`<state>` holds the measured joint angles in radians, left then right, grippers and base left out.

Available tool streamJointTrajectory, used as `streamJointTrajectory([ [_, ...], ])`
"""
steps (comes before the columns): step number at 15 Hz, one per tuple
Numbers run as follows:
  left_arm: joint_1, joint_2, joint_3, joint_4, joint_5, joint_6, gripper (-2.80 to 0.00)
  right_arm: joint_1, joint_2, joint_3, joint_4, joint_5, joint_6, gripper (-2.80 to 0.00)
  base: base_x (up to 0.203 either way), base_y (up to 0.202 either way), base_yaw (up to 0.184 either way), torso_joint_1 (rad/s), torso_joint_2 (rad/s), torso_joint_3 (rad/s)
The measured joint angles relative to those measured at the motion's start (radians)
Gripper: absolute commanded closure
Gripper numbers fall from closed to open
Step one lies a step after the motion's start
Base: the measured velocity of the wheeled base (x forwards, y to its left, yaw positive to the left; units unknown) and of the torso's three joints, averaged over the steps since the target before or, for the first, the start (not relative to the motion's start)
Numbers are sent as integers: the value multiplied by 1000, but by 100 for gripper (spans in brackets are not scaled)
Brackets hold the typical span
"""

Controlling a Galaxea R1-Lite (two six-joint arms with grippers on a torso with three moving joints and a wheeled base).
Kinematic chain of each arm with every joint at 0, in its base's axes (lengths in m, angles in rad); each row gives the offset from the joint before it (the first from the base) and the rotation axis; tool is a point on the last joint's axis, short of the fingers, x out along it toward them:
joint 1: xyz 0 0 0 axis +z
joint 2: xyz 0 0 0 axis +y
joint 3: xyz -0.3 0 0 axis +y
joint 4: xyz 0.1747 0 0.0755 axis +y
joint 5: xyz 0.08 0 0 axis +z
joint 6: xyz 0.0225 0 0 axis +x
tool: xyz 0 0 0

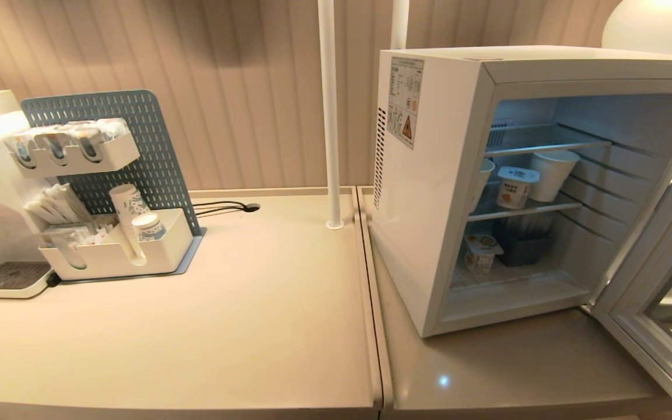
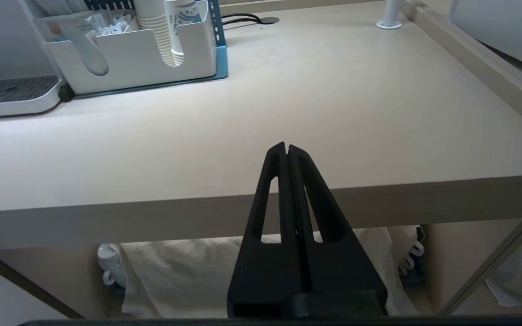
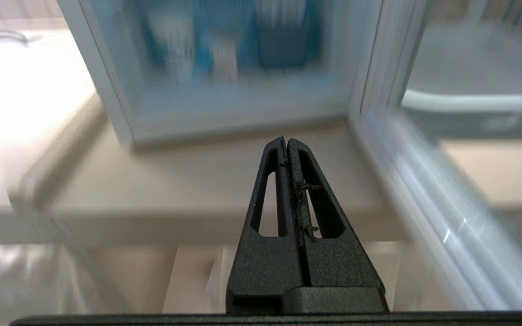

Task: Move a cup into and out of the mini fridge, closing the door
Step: Take the yoghurt out of the freezer

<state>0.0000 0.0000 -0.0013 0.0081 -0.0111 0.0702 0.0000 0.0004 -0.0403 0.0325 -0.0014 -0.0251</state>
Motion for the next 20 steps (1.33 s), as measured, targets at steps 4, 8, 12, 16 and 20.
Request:
streamJointTrajectory([
  [4,0,0,0,-2,5,-40,0,0,90,-292,40,-4,-2,0,0,0,0,0,0,0],
  [8,0,0,0,-2,6,-53,0,0,388,-441,-27,-11,-3,0,0,0,0,0,0,0],
  [12,0,0,0,-2,6,-54,0,2,670,-468,-165,8,-2,0,0,0,0,0,0,0],
  [16,0,0,0,-3,7,-58,0,18,932,-475,-232,102,1,-13,0,0,0,0,0,0],
  [20,0,0,0,-3,7,-59,0,42,1228,-479,-437,156,4,-280,0,0,0,0,0,0],
])
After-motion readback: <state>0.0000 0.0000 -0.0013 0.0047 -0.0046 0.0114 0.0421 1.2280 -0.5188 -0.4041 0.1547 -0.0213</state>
